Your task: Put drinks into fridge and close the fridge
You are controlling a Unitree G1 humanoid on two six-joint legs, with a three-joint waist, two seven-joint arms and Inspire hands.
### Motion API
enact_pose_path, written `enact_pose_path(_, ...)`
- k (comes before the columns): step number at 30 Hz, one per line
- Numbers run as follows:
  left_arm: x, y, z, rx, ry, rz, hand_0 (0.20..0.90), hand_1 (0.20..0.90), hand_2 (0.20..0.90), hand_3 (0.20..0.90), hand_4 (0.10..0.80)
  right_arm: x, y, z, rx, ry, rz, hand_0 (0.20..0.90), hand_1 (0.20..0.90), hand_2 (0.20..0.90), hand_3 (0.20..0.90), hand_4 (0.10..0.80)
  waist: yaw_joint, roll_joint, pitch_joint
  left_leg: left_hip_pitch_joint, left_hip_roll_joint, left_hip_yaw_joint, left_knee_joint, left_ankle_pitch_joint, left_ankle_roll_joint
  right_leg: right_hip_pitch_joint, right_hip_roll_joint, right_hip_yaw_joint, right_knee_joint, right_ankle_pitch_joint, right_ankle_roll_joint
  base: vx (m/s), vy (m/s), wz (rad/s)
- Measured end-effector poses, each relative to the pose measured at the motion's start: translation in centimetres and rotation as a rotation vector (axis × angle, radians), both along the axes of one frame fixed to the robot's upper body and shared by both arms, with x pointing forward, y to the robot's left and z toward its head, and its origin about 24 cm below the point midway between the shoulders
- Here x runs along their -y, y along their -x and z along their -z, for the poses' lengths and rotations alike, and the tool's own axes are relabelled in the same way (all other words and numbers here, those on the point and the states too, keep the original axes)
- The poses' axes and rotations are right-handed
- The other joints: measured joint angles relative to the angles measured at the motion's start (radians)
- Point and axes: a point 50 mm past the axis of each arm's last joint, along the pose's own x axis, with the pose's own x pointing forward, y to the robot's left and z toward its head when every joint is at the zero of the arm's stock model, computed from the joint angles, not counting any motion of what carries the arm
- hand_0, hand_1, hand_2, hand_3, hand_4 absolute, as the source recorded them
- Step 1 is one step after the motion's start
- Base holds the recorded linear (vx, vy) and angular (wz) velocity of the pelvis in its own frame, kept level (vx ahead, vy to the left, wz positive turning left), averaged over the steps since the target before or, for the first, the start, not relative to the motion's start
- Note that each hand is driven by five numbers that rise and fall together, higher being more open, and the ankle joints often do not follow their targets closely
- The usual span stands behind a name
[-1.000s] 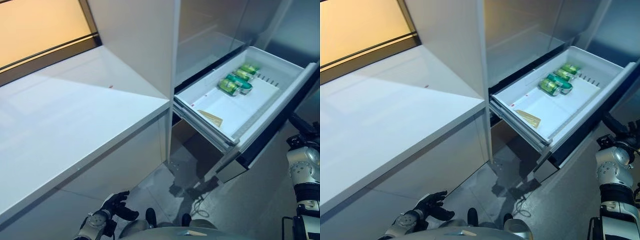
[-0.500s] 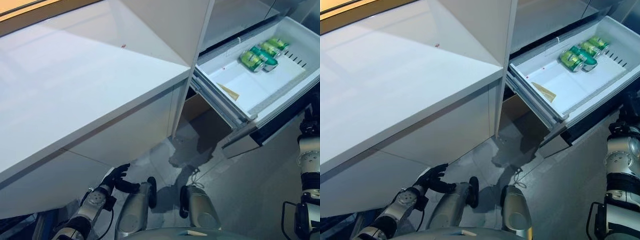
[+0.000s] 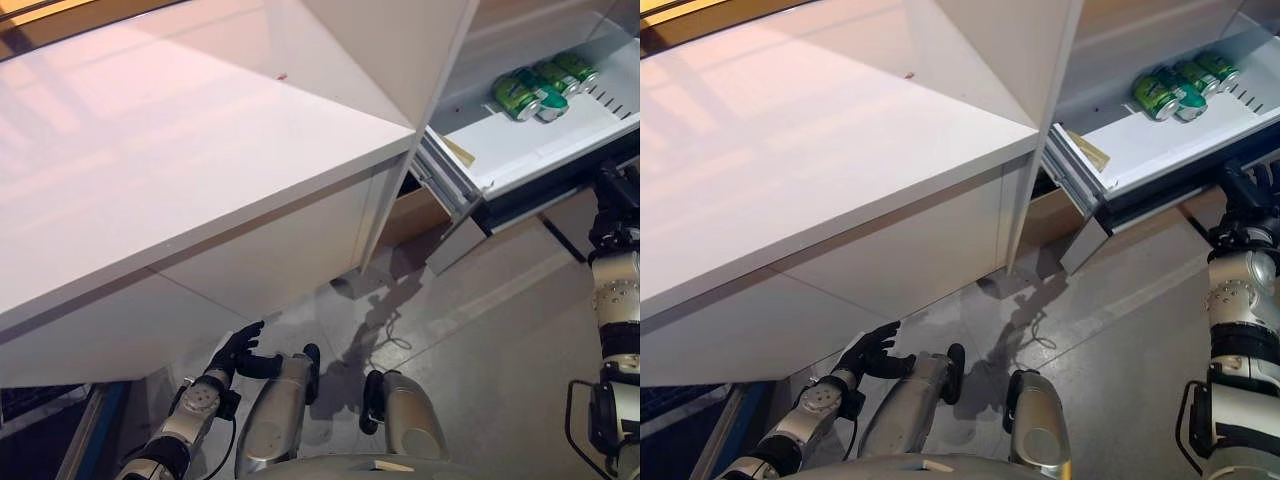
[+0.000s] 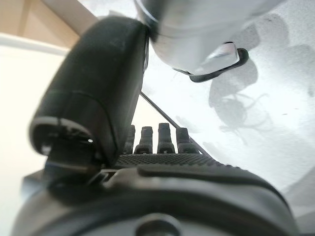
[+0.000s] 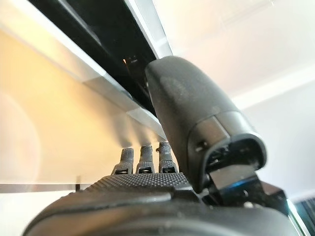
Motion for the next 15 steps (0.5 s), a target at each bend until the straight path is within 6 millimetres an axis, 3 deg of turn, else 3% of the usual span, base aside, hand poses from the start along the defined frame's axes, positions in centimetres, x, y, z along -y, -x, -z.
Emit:
enact_pose_path(7, -1.0, 3.9, 2.0, -0.143, -0.024, -0.032, 0.900, 0.900, 0.900, 0.900, 0.800, -2.0, -2.1, -0.7, -0.058, 0.063, -0.085, 0.900, 0.900, 0.900, 0.900, 0.800, 0.062, 0.005, 0.015, 0.025, -0.013, -0.043, -0.042, 0.027, -0.007, 0.038, -0.011, -0.047, -0.021, -0.003, -0.004, 0.037, 0.020, 0.21)
enact_pose_path(12, -1.1, 5.1, 2.4, -0.177, -0.032, -0.022, 0.900, 0.900, 0.900, 0.900, 0.800, -3.6, -2.8, 0.2, -0.116, 0.086, -0.180, 0.900, 0.900, 0.900, 0.900, 0.800, 0.110, -0.002, 0.018, 0.061, -0.022, -0.065, -0.085, 0.043, 0.000, 0.079, -0.020, -0.070, -0.056, -0.006, -0.008, 0.020, -0.020, 0.18)
enact_pose_path(15, -1.1, 5.6, 2.5, -0.191, -0.039, -0.007, 0.900, 0.900, 0.900, 0.900, 0.800, -3.7, -2.9, 0.5, -0.113, 0.069, -0.170, 0.900, 0.900, 0.900, 0.900, 0.800, 0.105, -0.007, 0.021, 0.076, -0.022, -0.061, -0.103, 0.051, 0.005, 0.093, -0.019, -0.068, -0.073, -0.001, 0.000, -0.022, -0.050, 0.00)
